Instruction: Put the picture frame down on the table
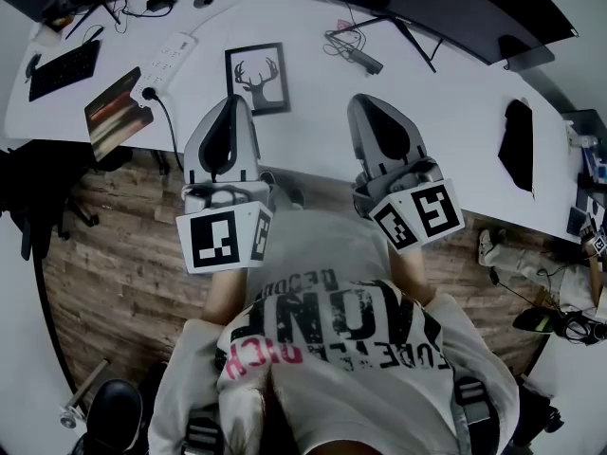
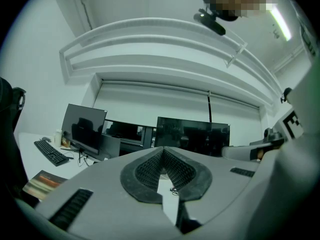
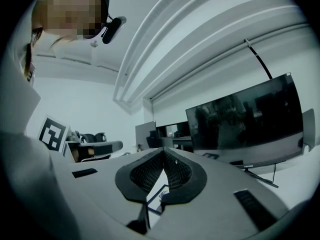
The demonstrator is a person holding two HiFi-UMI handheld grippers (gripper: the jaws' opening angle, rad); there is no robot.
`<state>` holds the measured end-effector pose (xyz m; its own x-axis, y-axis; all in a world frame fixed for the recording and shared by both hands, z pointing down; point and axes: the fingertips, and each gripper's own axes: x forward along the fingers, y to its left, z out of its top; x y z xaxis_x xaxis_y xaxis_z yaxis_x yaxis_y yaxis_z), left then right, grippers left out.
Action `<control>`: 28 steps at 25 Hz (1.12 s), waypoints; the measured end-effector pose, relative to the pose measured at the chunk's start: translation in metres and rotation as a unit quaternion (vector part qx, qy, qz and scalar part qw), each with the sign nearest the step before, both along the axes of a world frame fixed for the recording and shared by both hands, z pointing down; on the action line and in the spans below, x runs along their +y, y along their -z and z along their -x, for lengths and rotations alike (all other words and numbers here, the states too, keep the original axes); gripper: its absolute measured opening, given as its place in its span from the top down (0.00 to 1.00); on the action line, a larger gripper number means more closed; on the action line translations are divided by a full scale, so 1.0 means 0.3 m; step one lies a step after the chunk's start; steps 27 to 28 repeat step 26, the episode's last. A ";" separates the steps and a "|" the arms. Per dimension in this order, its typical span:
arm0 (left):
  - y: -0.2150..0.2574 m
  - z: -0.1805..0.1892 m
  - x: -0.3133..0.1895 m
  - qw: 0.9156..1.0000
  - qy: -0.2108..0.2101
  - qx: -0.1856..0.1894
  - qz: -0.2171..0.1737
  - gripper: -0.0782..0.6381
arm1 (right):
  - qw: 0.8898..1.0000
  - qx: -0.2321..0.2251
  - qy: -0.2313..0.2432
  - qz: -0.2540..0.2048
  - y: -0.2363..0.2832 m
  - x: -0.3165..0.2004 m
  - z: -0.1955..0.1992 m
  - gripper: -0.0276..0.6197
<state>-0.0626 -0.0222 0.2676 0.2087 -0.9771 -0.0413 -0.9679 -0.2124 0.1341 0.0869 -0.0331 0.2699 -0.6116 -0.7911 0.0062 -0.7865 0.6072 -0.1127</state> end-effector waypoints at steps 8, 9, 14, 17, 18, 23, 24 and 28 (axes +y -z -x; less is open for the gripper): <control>-0.002 -0.002 -0.020 1.000 0.002 0.001 0.002 0.89 | 1.000 -0.003 0.002 0.001 0.001 -0.017 -0.008 0.96; -0.003 -0.005 -0.023 1.000 0.001 0.001 0.002 0.89 | 1.000 -0.004 0.002 0.001 0.000 -0.019 -0.010 0.96; -0.007 -0.012 -0.033 1.000 0.000 -0.001 0.003 0.89 | 1.000 -0.003 0.001 0.002 -0.006 -0.027 -0.017 0.96; -0.011 -0.010 -0.040 1.000 0.002 0.000 0.005 0.89 | 1.000 -0.001 0.002 0.004 -0.009 -0.032 -0.014 0.96; -0.012 -0.009 -0.042 1.000 0.002 0.000 0.006 0.89 | 1.000 -0.001 0.002 0.005 -0.011 -0.034 -0.014 0.96; -0.016 -0.004 -0.052 1.000 0.003 0.002 0.009 0.89 | 1.000 0.002 0.003 0.008 -0.014 -0.044 -0.011 0.96; -0.017 -0.003 -0.054 1.000 0.003 0.003 0.009 0.89 | 1.000 0.002 0.003 0.009 -0.015 -0.046 -0.011 0.96; -0.017 0.000 -0.057 1.000 0.003 0.003 0.010 0.89 | 1.000 0.003 0.002 0.010 -0.015 -0.049 -0.009 0.96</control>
